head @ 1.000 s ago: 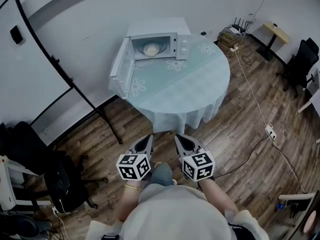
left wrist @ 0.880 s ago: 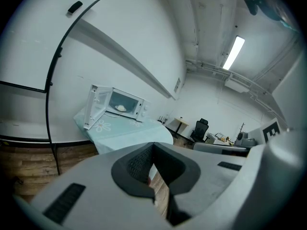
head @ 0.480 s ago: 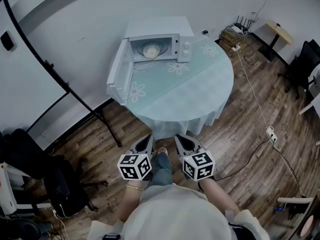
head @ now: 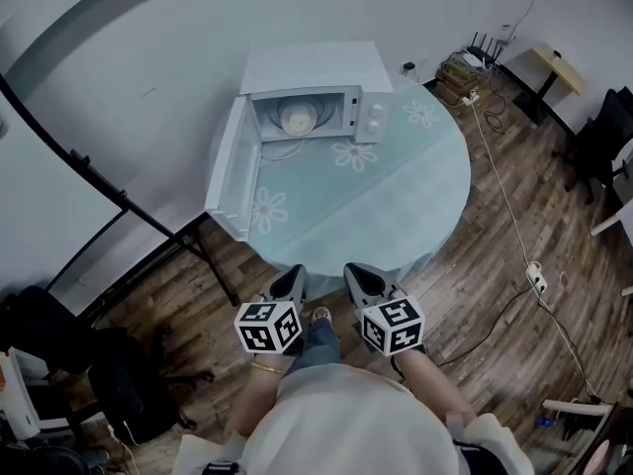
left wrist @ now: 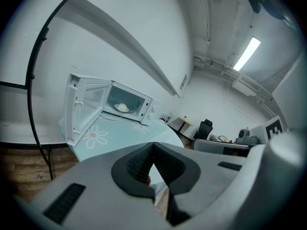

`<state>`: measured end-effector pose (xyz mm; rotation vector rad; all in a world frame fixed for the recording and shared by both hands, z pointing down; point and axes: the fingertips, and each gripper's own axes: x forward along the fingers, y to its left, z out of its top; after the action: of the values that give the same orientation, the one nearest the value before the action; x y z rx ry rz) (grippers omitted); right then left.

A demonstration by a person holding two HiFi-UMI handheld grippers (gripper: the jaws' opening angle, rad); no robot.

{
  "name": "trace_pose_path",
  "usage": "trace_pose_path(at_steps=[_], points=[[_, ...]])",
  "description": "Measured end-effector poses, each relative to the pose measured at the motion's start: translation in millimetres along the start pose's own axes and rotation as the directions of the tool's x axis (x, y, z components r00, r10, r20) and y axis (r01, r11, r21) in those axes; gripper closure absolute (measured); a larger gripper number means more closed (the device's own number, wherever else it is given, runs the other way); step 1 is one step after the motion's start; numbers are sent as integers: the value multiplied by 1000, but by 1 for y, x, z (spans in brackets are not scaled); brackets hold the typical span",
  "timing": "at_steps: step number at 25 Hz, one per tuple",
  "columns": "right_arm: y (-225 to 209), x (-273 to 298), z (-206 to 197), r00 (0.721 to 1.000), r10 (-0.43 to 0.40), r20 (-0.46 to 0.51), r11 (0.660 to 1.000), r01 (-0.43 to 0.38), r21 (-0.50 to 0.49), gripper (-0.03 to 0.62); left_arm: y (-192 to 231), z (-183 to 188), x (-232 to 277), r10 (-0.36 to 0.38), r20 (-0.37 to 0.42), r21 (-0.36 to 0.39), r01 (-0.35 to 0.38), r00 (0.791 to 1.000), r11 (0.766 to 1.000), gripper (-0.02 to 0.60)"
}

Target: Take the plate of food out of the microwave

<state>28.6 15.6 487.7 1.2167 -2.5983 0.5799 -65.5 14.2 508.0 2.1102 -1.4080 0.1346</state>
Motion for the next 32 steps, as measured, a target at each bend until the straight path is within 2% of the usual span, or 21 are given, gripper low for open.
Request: trace_pose_path(at_steps=[16,26,29,32], points=[[-46,123,76,999,-6,-34,1000,6,-11,588,64,83,100,-11,-42,-33,10,999,999,568],[-74,181,105,998,-20,-52,999,19,-29,588,100,117,158,-16,-49,-80,13,999,997,569],[-81,198,112,998,-25,-53,999,23,-33,588,110,124,177,-29,-39,-134,24,999,991,568],[-88,210,120,998,-29,-58,999,27,-35,588,118,128,199,-59,-20,-257,52,998,965,568]])
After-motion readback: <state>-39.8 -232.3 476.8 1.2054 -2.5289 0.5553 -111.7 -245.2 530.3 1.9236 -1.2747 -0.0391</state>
